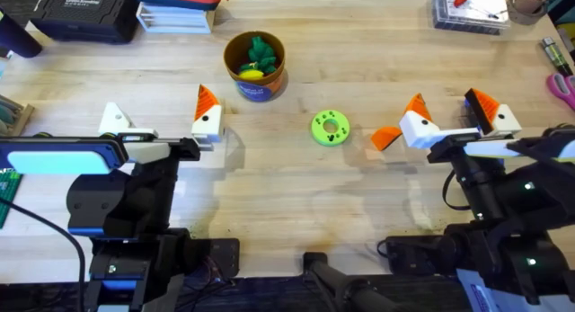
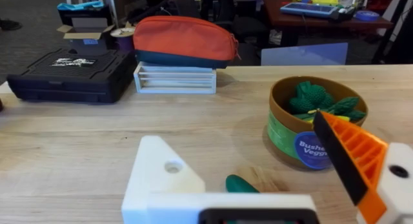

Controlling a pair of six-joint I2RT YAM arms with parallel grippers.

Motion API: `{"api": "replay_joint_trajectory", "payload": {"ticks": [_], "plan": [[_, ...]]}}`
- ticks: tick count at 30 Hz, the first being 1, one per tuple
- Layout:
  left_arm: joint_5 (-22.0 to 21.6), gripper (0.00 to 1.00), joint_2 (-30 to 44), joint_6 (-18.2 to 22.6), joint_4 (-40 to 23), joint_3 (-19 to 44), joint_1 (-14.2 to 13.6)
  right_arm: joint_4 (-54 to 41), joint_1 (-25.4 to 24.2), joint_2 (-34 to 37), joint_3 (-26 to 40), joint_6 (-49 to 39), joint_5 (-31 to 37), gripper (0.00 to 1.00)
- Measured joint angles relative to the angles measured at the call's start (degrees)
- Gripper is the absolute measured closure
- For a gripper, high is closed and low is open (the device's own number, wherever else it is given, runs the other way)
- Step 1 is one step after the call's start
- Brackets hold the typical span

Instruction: Pick up the gripper from the table and insert it into the empty holder that is missing its gripper. Then pick up a screw, insert it into the mounting hole, and use the screwdriver to tighten it. Finally, clean up the table by picking up the vegetable and placing it into the bucket.

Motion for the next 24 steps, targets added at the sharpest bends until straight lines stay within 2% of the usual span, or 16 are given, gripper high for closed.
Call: {"api": "replay_joint_trajectory", "payload": {"ticks": [13, 19, 21, 24], "plan": [[0.0, 0.001, 0.0, -0.2, 0.0, 0.0, 0.0, -0.2, 0.0, 0.0, 0.0, 1.6, -0.1, 0.008], [0.0, 0.001, 0.0, -3.6, -0.3, 0.3, 0.0, -1.1, 0.0, 0.0, 0.3, 4.7, -0.2, 0.007], [0.0, 0.001, 0.1, -4.9, -1.1, 1.6, 0.0, -5.5, 0.0, 0.4, 2.5, 5.7, -0.2, 0.008], [0.2, 0.001, 2.2, -6.0, -4.1, 7.2, 0.0, -14.9, 0.0, 2.2, 7.7, 6.7, -0.7, 0.008]]}}
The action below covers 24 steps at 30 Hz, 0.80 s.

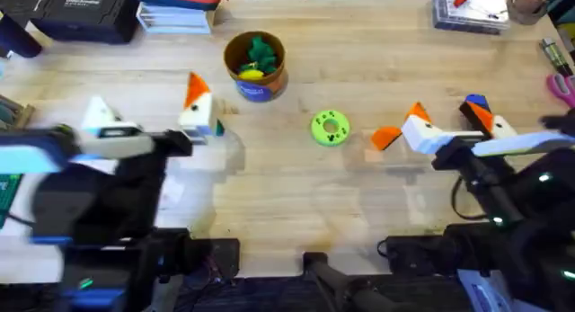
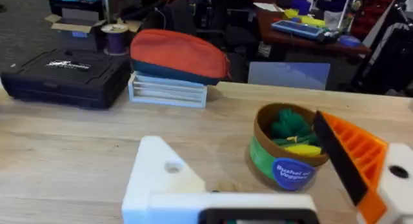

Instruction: Pick up the gripper from the table and insert it into the empty holder that is missing its gripper. Then pick up a screw, insert it into the mounting hole, and use the screwdriver to tighten it. Finally, clean up the table by picking up the vegetable and placing it into the bucket.

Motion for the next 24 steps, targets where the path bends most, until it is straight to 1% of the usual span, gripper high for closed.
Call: {"api": "replay_joint_trajectory", "payload": {"ticks": [2, 4, 7, 8, 10, 11, 14, 17, 23, 24], "plan": [[0.0, 0.001, 3.0, -0.6, -5.0, 6.3, 0.0, -6.0, 0.0, 2.5, 5.1, 0.2, -0.2, 0.008], [0.0, 0.001, 8.2, -1.1, -12.8, 14.7, 0.0, -12.1, 0.0, 5.8, 11.7, 0.4, -0.3, 0.008], [0.0, 0.001, 16.8, -1.4, -24.7, 24.9, 0.0, -19.2, 0.0, 10.6, 20.2, 0.6, -0.4, 0.008], [0.2, 0.001, 20.2, -1.5, -28.7, 28.1, 0.0, -21.6, 0.0, 12.5, 23.0, 0.6, -0.5, 0.008], [1.0, 0.001, 26.3, -1.5, -34.1, 32.4, 0.0, -24.1, 0.0, 15.4, 26.6, 0.6, -0.6, 0.008], [1.4, 0.002, 28.9, -1.5, -35.4, 33.5, 0.0, -24.9, 0.0, 16.7, 27.9, 0.6, -0.6, 0.008], [2.0, 0.001, 34.8, -1.6, -36.2, 34.2, 0.0, -25.2, 0.0, 18.8, 29.4, 0.6, -0.6, 0.008], [2.5, 0.001, 40.0, -1.7, -36.2, 34.2, 0.0, -25.7, 0.0, 18.9, 29.4, 0.6, -0.6, 0.008], [2.9, 0.004, 48.1, -1.8, -36.3, 34.2, 0.0, -25.7, 0.0, 18.9, 29.4, 0.6, -0.6, 0.008], [3.1, 0.134, 49.9, -2.1, -36.2, 34.2, 0.0, -25.7, 0.0, 18.9, 29.5, 0.6, -0.6, 0.008]]}}
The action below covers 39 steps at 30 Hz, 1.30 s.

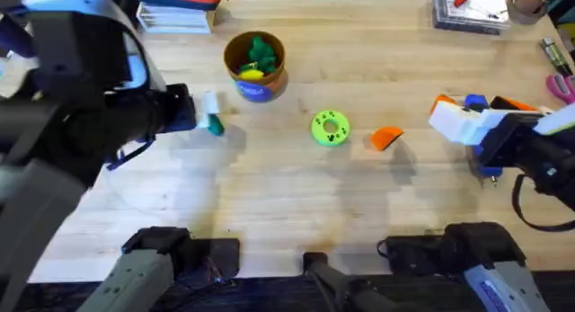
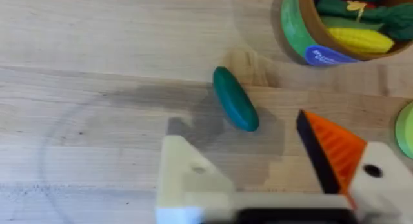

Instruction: Pick up the gripper from the table and insert it into the empty holder that is missing its gripper. Then pick up a screw, insert it into the mounting hole, and use the screwdriver to tighten it. Finally, clean up the table by picking up the vegetable and placing it into the bucket.

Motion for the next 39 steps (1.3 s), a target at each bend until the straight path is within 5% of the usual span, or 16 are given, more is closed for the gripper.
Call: {"api": "replay_joint_trajectory", "payload": {"ticks": [5, 6, 11, 12, 17, 21, 34, 39], "plan": [[0.0, 0.908, 7.0, 0.0, 0.5, 0.0, -0.1, 0.0, 0.0, 0.0, 0.0, 0.0, 0.0, 0.008], [-0.1, 0.881, 7.2, 0.8, 0.5, 0.0, -0.4, 0.0, 0.0, 0.0, 0.0, 0.0, 0.0, 0.008], [0.2, 0.11, 2.2, 3.7, 0.1, 2.7, -5.4, -0.1, 0.0, 0.0, 0.0, 0.0, 0.0, 0.008], [0.7, 0.035, 0.3, 4.2, 0.2, 3.4, -6.8, -0.2, 0.0, 0.0, 0.0, 0.0, 0.0, 0.008], [5.6, 0.006, -10.1, 7.0, 1.1, 4.9, -14.7, -1.6, 0.0, 0.0, 0.0, 0.0, 0.0, 0.008], [8.1, 0.008, -14.8, 7.8, 4.0, 4.9, -18.3, -2.8, 0.0, 0.0, 0.0, 0.0, 0.0, 0.008], [8.8, 0.008, -16.0, 8.0, 3.1, 4.9, -19.4, -16.3, 0.0, 0.0, 0.0, 0.0, 0.0, 0.008], [8.3, 0.008, -19.4, 8.2, 11.0, 1.7, -19.4, -22.2, 0.0, 0.0, 0.0, 0.0, 0.0, 0.008]]}}
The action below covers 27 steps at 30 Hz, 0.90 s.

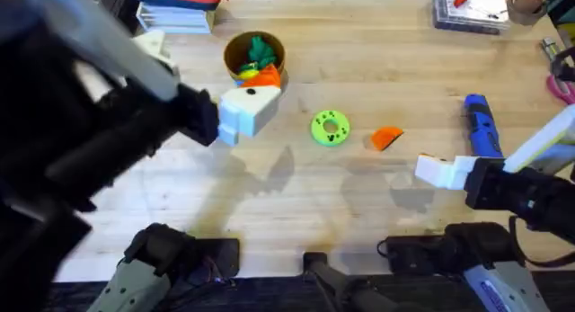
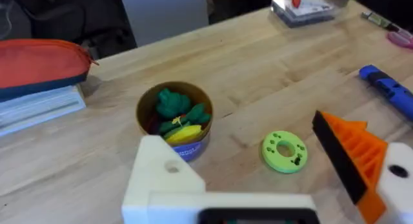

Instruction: Pick up the gripper from the table and insert it into the empty holder that is missing its gripper. Then pick up a screw, insert it into the mounting hole, and use the screwdriver to tighten it. Finally, clean up the table by picking up the vegetable and placing it into the bucket.

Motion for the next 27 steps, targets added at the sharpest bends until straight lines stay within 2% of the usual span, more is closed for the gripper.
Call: {"api": "replay_joint_trajectory", "payload": {"ticks": [5, 10, 13, 19, 24, 27], "plan": [[-0.7, 0.009, -15.5, -0.3, 9.4, -12.7, 0.0, 0.0, 0.0, 0.0, 0.0, 0.0, 0.0, 0.008], [-0.8, 0.01, -27.4, -1.4, 15.3, -23.4, 0.0, 0.0, 0.0, 0.0, 0.0, 0.0, 0.0, 0.008], [-0.7, 0.01, -31.2, -1.6, 20.3, -29.3, 0.0, 0.0, 0.0, 0.0, 0.0, 0.0, 0.0, 0.008], [-0.6, 0.013, -32.4, -2.1, 39.6, -40.5, -0.6, 0.0, 0.0, 0.0, 0.0, 0.0, 0.0, 0.008], [-0.6, 0.012, -32.4, -3.1, 38.3, -43.1, -1.5, 0.0, 0.0, 0.0, 0.0, 0.0, 0.0, 0.008], [-0.6, 0.013, -32.4, -3.4, 31.9, -43.0, -2.4, 0.0, 0.0, 0.0, 0.0, 0.0, 0.0, 0.008]]}}
